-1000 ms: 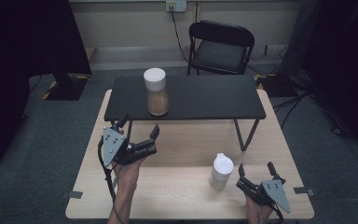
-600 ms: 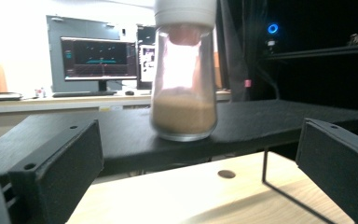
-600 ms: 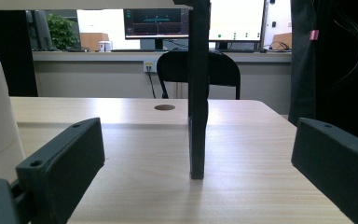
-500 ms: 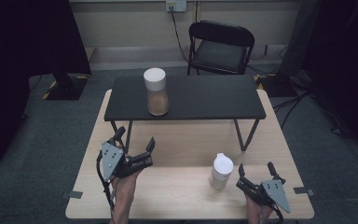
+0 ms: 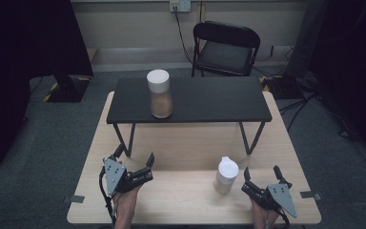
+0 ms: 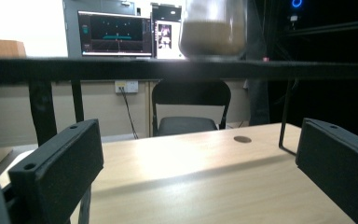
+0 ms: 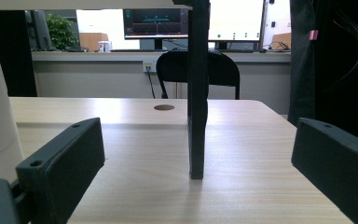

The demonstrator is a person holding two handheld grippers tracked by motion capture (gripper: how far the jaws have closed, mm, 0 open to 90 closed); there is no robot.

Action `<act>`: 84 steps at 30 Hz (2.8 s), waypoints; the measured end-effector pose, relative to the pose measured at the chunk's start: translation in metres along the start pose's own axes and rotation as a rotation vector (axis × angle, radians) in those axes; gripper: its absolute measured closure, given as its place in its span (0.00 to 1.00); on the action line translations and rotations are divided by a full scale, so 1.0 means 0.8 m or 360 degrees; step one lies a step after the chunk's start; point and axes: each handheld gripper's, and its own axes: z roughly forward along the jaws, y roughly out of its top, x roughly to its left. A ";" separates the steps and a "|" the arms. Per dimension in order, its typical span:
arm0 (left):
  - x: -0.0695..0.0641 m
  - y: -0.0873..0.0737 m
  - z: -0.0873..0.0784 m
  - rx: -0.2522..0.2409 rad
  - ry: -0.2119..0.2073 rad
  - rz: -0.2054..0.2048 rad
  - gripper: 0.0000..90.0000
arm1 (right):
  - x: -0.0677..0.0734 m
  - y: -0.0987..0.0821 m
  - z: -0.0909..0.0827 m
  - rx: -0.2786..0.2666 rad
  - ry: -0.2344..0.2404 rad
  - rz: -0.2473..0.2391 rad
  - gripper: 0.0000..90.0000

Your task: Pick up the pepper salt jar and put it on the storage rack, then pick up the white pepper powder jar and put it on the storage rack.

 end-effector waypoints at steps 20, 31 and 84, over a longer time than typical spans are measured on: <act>-0.019 -0.069 -0.021 0.0096 0.0082 0.0027 0.00 | 0.001 0.000 0.000 0.0000 -0.0010 0.0000 0.01; -0.021 -0.091 -0.028 0.0047 0.0134 0.0048 0.01 | 0.001 0.000 0.000 0.0000 -0.0010 0.0000 0.01; -0.025 -0.089 -0.025 0.0062 0.0169 0.0024 0.03 | 0.020 0.066 -0.030 -0.0222 0.0207 0.0047 0.01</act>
